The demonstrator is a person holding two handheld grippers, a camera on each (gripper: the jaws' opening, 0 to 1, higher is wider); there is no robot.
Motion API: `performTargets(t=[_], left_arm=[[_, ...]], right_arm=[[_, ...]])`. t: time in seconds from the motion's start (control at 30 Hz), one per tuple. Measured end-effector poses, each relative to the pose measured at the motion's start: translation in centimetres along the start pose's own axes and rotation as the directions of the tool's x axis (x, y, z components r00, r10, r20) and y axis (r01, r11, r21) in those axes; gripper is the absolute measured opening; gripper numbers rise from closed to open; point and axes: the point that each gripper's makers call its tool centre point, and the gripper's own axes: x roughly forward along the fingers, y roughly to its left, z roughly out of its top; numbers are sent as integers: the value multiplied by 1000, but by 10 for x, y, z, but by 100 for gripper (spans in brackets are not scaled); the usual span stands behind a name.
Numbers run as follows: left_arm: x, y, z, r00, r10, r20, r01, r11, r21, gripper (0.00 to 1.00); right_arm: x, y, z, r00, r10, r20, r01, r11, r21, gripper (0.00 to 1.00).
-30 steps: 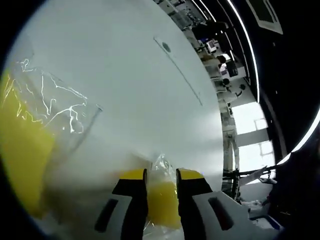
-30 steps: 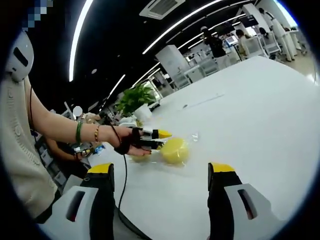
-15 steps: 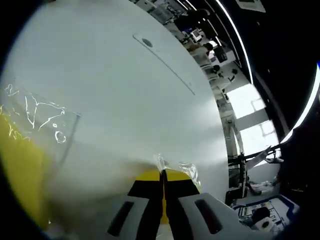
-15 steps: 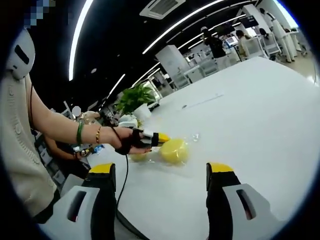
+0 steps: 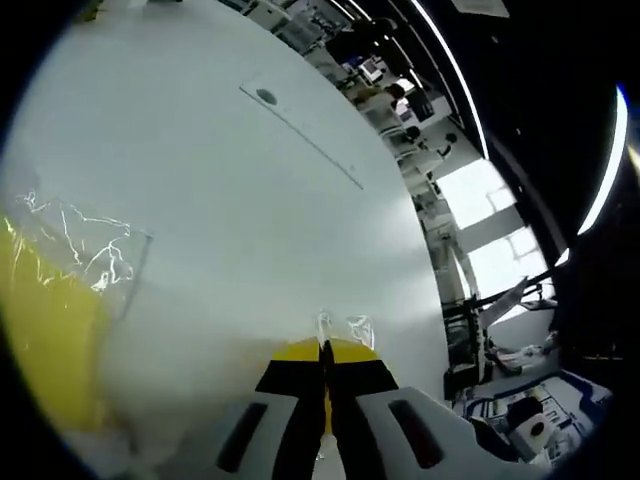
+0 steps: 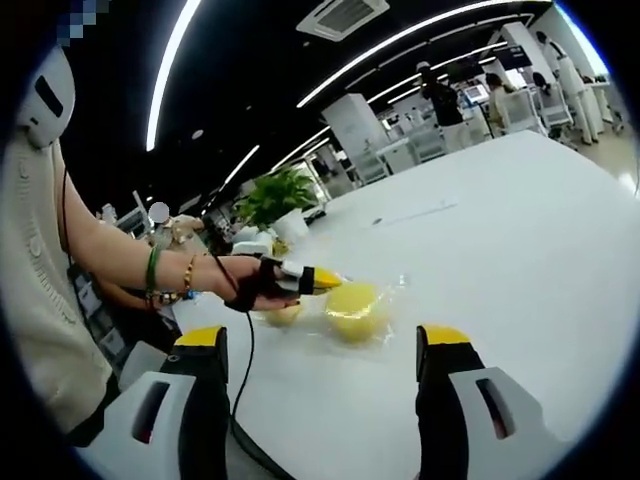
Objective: Compare the silicone blocks by pressing each to a similar depth, holding the contact briefly, and releasing to observe deformation and rebound differences across the visible hardness samples.
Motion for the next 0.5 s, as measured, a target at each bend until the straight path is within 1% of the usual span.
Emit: performTargets(t=[0.07,0.13,0.2,0.3,0.33,0.43,0.5], left_arm=[[-5,-7,1,1000,-14,0,14,999,40,0],[-10,-13,0,1000,-21,-1,21,993,112,0],[-13,-16,0,1000,-29,-4,29,991,131,0],[-20,-24,-1,999,-40,-5,41,982,187,0],[-23,-26,-1,999,-41,-4,41,974,224,0],[-28,-32,-2,998,-55,-15,57,956,289,0],[-32,-38,-4,998,-56,-20,59,932,358,0]], right_arm=[[1,5,3,1000,6,2,-6,1000,-7,71],[1,11,5,1000,11,7,-11,1000,-18,70],[1,17,7,1000,17,6,-17,999,-29,70],[-1,24,8,1000,21,10,-21,999,-37,70],[-1,26,8,1000,22,11,-22,999,-39,70],[-5,32,8,1000,24,15,-23,998,-50,69],[-9,36,9,999,24,22,-23,998,-54,69]])
